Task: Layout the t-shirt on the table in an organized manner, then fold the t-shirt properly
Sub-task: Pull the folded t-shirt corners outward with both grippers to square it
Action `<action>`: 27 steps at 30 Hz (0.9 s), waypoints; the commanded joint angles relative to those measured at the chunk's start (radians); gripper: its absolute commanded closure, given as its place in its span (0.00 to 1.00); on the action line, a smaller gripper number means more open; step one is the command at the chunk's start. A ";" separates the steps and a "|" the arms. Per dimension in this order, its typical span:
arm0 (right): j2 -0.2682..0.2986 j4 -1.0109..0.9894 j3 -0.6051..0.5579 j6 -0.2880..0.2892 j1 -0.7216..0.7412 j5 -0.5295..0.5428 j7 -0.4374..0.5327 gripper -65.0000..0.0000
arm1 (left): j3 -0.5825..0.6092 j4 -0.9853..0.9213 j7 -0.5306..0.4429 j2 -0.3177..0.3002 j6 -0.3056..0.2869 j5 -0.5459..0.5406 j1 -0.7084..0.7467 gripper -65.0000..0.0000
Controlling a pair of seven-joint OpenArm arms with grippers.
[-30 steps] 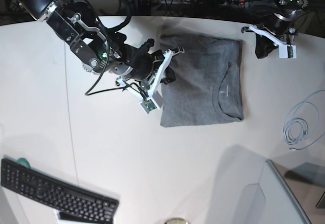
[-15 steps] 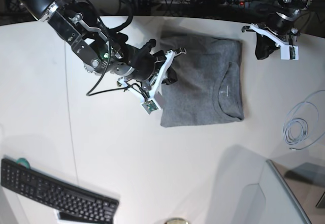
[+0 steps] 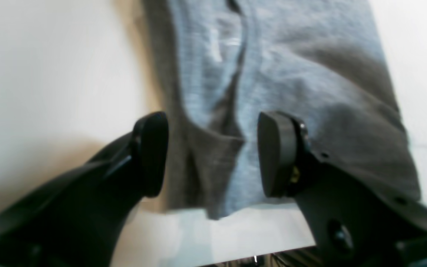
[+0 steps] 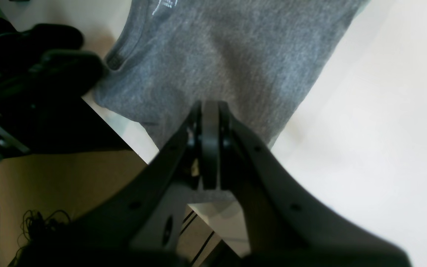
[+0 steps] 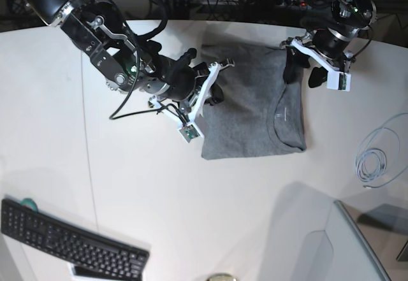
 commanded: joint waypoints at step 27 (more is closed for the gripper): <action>-0.002 0.015 0.003 0.011 0.013 0.008 0.019 1.00 | -0.114 -0.162 -0.016 -0.025 0.034 -0.026 -0.057 1.00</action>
